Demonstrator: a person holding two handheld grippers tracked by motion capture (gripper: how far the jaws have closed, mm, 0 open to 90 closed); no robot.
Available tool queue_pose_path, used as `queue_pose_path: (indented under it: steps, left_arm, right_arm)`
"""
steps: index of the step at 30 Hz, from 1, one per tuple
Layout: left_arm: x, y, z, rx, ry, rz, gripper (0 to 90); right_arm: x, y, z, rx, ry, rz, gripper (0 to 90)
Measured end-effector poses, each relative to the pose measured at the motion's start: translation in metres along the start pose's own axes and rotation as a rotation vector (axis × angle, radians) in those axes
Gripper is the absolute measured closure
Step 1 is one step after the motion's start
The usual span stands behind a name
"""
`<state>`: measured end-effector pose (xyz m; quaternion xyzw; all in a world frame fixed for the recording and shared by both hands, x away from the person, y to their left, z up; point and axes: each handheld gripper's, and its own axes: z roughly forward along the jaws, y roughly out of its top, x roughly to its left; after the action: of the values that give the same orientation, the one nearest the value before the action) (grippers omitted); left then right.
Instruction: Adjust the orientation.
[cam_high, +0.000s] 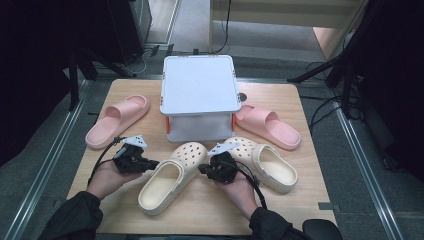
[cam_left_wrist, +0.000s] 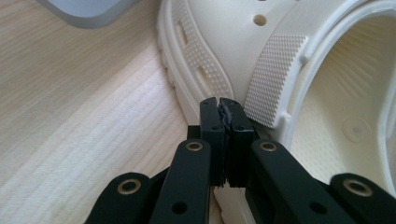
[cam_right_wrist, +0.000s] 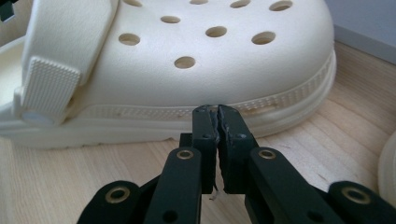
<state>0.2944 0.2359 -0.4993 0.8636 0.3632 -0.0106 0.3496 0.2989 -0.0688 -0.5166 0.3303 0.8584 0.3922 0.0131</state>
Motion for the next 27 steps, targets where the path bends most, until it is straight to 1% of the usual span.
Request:
queue_pose_path:
  steps: [1, 3, 5, 7, 9, 12, 13, 14, 17, 22, 24, 25, 26, 27]
  left_arm:
    - [-0.001, -0.001, 0.000, -0.004, -0.006, -0.008, 88.0]
    - [-0.004, -0.002, 0.001, -0.004, -0.013, -0.010, 87.3]
    - [-0.008, -0.002, 0.002, -0.002, -0.004, -0.003, 87.0]
    - [-0.012, -0.003, 0.003, -0.005, 0.001, -0.011, 87.1]
    - [-0.015, -0.003, 0.003, -0.025, -0.002, -0.031, 87.5]
    - [-0.018, -0.001, 0.002, -0.068, -0.015, -0.079, 88.7]
    - [-0.019, -0.001, 0.003, -0.069, -0.020, -0.084, 88.7]
    - [-0.020, -0.002, 0.003, -0.071, -0.014, -0.082, 88.9]
    - [-0.024, -0.003, 0.003, -0.074, 0.001, -0.079, 88.8]
    - [-0.028, -0.005, 0.004, -0.088, 0.016, -0.103, 88.7]
    - [-0.030, -0.004, 0.004, -0.086, 0.017, -0.121, 88.7]
    - [-0.030, -0.004, 0.005, -0.087, 0.008, -0.133, 88.7]
    - [-0.032, -0.004, 0.006, -0.084, 0.002, -0.134, 88.7]
    - [-0.034, -0.004, 0.007, -0.082, 0.005, -0.128, 88.7]
  right_arm:
    - [0.000, 0.001, 0.000, 0.005, -0.003, 0.000, 86.9]
    - [-0.001, 0.004, 0.001, 0.010, -0.014, -0.010, 87.0]
    - [-0.003, 0.006, 0.002, 0.010, -0.022, -0.009, 86.9]
    - [-0.006, 0.007, 0.002, 0.008, -0.020, 0.010, 86.9]
    - [-0.009, 0.008, 0.003, 0.001, -0.020, 0.035, 86.9]
    - [-0.013, 0.009, 0.005, -0.008, -0.004, 0.060, 86.1]
    - [-0.013, 0.009, 0.005, -0.011, -0.009, 0.064, 86.0]
    - [-0.013, 0.009, 0.005, -0.013, -0.015, 0.061, 84.7]
    - [-0.013, 0.011, 0.007, -0.013, -0.038, 0.045, 84.7]
    - [-0.014, 0.015, 0.010, -0.014, -0.050, 0.036, 84.7]
    - [-0.014, 0.016, 0.011, -0.013, -0.054, 0.036, 84.5]
    - [-0.015, 0.016, 0.011, -0.014, -0.057, 0.030, 84.4]
    - [-0.015, 0.017, 0.012, -0.015, -0.064, 0.026, 84.4]
    - [-0.015, 0.018, 0.012, -0.015, -0.070, 0.027, 84.4]
